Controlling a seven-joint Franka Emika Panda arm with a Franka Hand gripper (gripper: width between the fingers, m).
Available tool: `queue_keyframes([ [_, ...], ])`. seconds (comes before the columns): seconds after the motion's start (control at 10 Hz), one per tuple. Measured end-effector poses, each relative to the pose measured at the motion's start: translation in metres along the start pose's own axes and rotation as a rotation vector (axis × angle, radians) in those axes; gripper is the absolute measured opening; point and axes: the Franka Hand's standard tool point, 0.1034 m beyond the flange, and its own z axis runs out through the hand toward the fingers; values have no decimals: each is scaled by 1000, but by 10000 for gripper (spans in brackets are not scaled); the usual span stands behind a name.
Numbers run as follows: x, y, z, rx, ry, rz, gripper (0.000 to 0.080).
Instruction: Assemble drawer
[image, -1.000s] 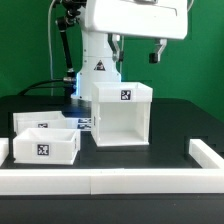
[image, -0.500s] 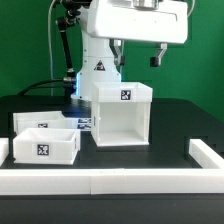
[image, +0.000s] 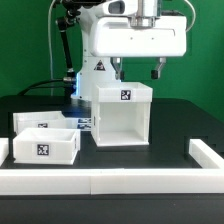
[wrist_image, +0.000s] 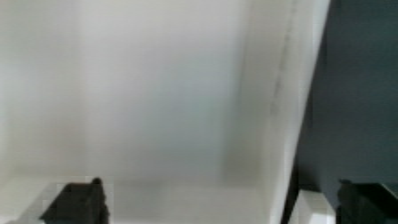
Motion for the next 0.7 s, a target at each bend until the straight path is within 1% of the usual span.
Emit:
queue_keyframes([
  [0.1,-6,-7,6,9,-4,15,650],
  [0.3,-14,-16,19,10,-1,27,650],
  [0.4,-17,-18,24,10,3,26,650],
  [0.6,-18,-17,26,5,-2,19,650],
  [0.7,-18,-16,26,6,-1,23,539],
])
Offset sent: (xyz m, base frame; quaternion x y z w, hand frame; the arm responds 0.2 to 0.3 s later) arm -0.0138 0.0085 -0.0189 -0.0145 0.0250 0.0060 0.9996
